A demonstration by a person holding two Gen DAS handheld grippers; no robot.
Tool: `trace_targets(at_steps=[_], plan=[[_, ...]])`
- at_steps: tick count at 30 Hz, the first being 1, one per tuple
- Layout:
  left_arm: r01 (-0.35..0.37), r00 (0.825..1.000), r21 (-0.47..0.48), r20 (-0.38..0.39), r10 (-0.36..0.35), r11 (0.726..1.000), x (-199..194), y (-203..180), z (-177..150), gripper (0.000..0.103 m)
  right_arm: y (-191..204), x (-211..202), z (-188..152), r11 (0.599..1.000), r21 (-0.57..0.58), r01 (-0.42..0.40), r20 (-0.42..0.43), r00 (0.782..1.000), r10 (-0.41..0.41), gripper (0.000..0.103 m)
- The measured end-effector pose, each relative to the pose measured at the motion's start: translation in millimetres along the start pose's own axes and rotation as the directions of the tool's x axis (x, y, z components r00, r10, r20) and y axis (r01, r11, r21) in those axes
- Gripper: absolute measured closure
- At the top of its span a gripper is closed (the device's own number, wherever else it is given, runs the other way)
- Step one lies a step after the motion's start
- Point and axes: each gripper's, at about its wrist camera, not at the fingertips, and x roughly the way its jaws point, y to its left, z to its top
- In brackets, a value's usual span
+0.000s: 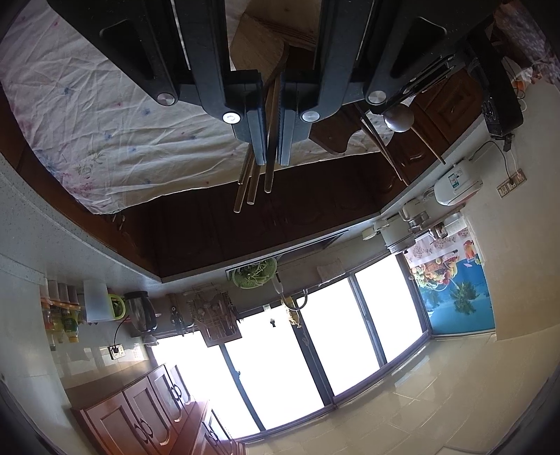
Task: Organize utensils
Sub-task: 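Carry the spoon and chopstick upright into the wooden holder and open both tools, then withdraw both open tools from the holder back over the cloth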
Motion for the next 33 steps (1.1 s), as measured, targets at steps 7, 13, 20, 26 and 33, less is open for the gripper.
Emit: trace_targets(at_steps=[7,13,20,26,33], plan=[[-0.001,1.0,-0.006,-0.027,0.001,1.0,3,1,1,0.1,-4,1,0,1.0,0.015,-0.003,-0.004,1.0,0.003,0.097],[-0.004,0.999,-0.011,-0.051,0.003,1.0,6,1,0,0.1,-4,2,-1,1.0,0.022,-0.002,-0.009,1.0,0.003,0.097],[-0.013,0.998,-0.005,-0.066,0.013,1.0,5,-1,2,0.1,-2,2,0,1.0,0.024,-0.003,-0.017,1.0,0.003,0.094],[-0.005,0.998,0.006,-0.069,0.005,1.0,1,-5,4,0.083,-4,1,0,0.999,0.04,-0.005,-0.022,1.0,0.006,0.086],[-0.01,0.999,0.032,-0.05,0.011,0.999,-10,-19,2,0.055,-10,-12,2,0.998,0.07,-0.004,0.009,1.0,0.003,0.055]])
